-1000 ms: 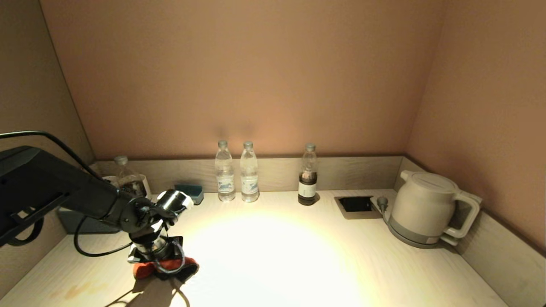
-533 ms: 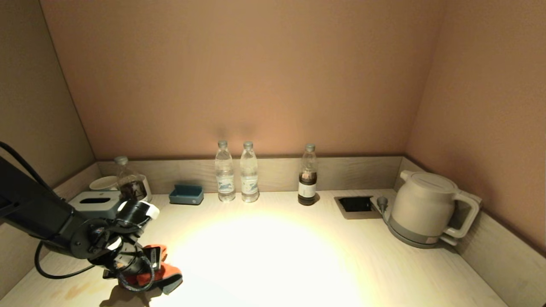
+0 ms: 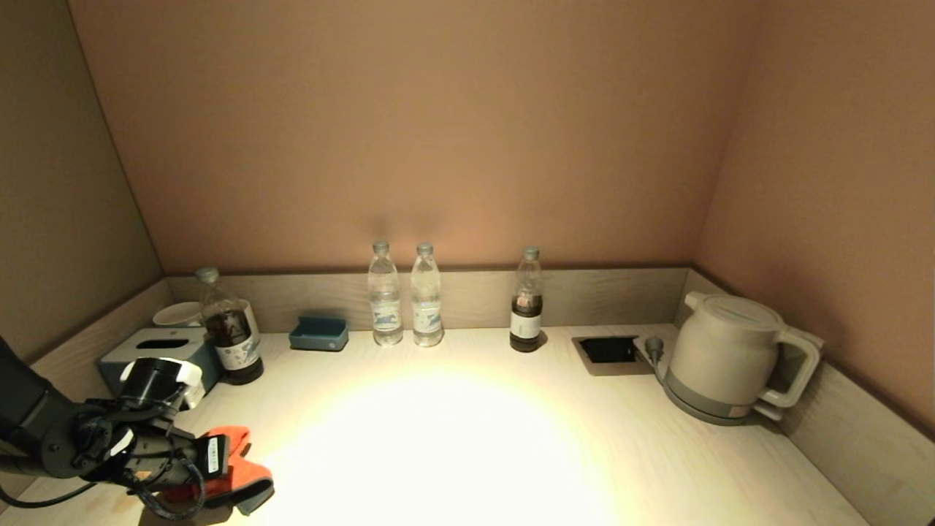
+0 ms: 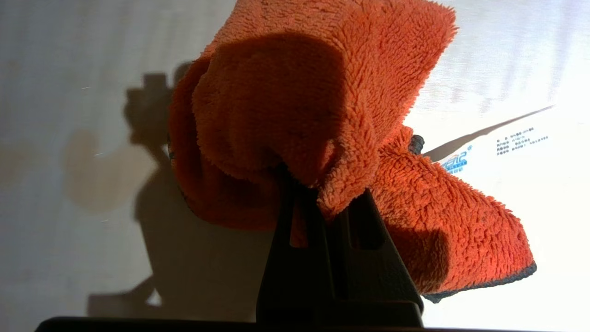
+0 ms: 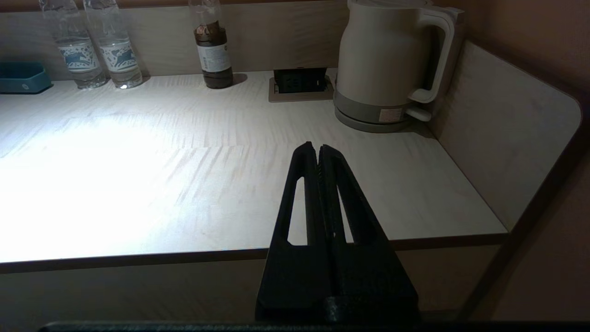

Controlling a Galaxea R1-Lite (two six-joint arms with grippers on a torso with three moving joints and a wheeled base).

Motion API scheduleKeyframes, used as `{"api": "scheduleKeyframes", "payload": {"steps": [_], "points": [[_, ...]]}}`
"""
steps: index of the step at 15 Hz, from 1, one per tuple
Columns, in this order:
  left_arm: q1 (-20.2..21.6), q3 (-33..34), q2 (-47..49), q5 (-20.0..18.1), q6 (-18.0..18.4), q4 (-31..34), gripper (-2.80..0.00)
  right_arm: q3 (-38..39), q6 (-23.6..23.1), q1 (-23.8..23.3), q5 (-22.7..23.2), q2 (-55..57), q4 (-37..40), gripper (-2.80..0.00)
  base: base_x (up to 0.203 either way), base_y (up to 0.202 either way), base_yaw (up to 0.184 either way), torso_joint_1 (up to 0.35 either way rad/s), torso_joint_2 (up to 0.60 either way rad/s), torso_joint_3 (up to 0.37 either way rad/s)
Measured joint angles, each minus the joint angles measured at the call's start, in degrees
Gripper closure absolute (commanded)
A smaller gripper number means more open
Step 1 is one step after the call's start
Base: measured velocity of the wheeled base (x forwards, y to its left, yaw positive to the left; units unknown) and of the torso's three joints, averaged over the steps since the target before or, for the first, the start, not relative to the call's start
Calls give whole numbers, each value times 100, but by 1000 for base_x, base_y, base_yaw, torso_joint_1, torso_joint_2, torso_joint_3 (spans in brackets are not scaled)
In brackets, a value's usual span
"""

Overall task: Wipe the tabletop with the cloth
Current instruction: Sweep the stains on the table

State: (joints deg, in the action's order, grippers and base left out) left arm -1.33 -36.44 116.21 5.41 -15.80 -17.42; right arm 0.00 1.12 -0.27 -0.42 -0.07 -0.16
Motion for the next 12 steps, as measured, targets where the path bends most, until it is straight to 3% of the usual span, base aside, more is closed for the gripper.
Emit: {"api": "scheduleKeyframes", "payload": {"steps": [5, 12], "points": [[792, 212, -127, -316, 316, -27, 0, 0, 0, 0, -1, 0, 0, 0, 0, 0, 0, 0, 0, 0], [1412, 232, -152, -434, 499, -29, 0, 0, -2, 2, 0, 0, 2, 0, 0, 0, 0, 0, 0, 0]]}}
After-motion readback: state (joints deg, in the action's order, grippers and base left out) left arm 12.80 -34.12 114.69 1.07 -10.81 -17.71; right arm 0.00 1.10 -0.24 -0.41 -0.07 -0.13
